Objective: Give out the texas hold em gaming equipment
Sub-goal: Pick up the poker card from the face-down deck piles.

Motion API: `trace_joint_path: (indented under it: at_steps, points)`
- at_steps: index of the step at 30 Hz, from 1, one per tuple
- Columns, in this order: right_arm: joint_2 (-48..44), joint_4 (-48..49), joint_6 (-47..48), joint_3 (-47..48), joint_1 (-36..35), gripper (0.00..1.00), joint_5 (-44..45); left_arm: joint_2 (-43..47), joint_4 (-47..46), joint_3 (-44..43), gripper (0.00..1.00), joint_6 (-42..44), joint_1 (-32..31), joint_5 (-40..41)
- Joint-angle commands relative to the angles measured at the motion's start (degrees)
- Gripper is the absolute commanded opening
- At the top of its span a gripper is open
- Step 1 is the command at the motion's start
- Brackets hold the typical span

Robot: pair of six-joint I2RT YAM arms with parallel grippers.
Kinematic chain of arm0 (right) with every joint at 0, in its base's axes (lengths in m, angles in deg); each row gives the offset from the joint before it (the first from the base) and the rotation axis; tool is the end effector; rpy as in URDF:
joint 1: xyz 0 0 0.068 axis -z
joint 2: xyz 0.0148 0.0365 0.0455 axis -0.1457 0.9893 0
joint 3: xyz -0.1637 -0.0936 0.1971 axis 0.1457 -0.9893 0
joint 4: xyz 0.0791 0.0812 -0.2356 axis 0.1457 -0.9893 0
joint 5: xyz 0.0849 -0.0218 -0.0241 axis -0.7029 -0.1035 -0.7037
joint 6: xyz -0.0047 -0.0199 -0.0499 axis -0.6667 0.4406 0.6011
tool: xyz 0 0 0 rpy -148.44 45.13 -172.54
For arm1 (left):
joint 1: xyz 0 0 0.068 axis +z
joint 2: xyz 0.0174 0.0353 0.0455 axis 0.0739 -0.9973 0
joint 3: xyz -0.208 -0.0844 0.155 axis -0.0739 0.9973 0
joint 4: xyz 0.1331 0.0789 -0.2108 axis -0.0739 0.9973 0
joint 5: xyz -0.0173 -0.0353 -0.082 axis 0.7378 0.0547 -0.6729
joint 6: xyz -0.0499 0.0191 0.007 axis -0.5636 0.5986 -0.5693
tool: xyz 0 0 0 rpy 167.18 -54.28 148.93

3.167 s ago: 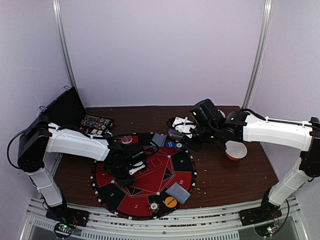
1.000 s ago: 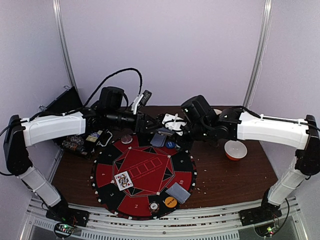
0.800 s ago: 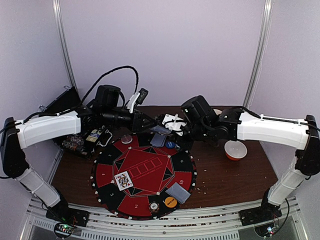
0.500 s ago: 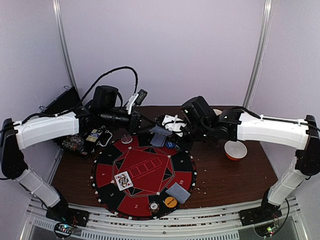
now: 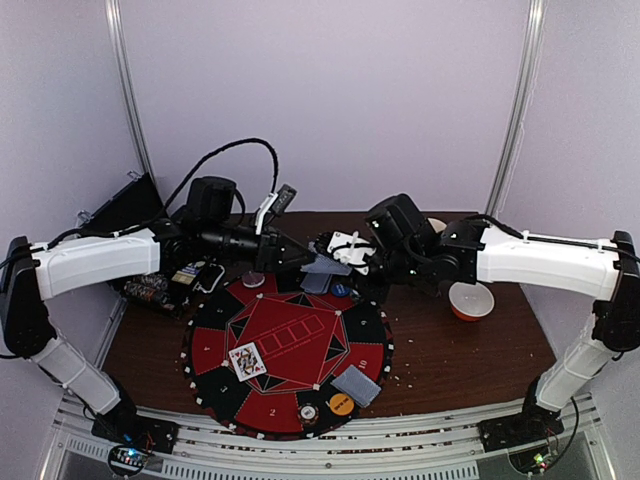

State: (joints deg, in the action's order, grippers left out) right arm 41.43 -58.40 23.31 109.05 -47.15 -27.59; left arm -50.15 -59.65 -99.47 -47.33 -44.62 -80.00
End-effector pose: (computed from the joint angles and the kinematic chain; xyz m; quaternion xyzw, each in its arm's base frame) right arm 0.2057 0.2947 0.3066 -0.5466 0.7032 0.0942 0.4447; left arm 0.2480 -0.2411 0.3045 0.3166 0.7421 -0.5117 0.2953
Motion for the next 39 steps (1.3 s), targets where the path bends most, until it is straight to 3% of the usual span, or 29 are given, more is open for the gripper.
trace_joint_path:
  at_steps: [1, 4, 10, 19, 25, 30, 35, 39]
  points:
    - [-2.0, 0.9, -0.2, -0.2, 0.2, 0.29, -0.8, -1.0, -1.4, -2.0, 0.35, 0.9, 0.1, -0.2]
    - [-1.9, 1.0, -0.3, -0.3, 0.2, 0.29, -0.8, -2.0, -1.8, -2.2, 0.33, 0.4, 0.1, -2.3]
    - [-2.2, 1.0, -0.1, -0.5, 0.4, 0.29, -0.4, 0.8, -3.4, -1.2, 0.0, 0.1, 0.2, -5.2]
    - [-3.1, 1.1, -0.6, -1.5, 2.0, 0.29, -0.2, 5.3, -0.7, 0.8, 0.0, -0.1, 2.1, -3.5]
    - [-3.6, 0.6, -1.7, -2.0, 4.6, 0.28, 0.8, 9.1, 4.5, 0.1, 0.0, 2.1, 7.4, 0.5]
    - [-4.3, 0.1, -2.1, -2.9, 6.5, 0.28, 2.0, 10.9, 18.7, -4.9, 0.0, 11.8, 8.9, 13.7]
    - [-5.4, -0.5, -2.2, -3.6, 7.3, 0.28, 2.8, 8.2, 30.9, -8.3, 0.0, 16.7, 8.7, 38.1]
    - [-5.9, -0.8, -2.0, -3.7, 7.2, 0.28, 2.6, 3.8, 35.2, -7.3, 0.0, 19.6, 1.9, 57.9]
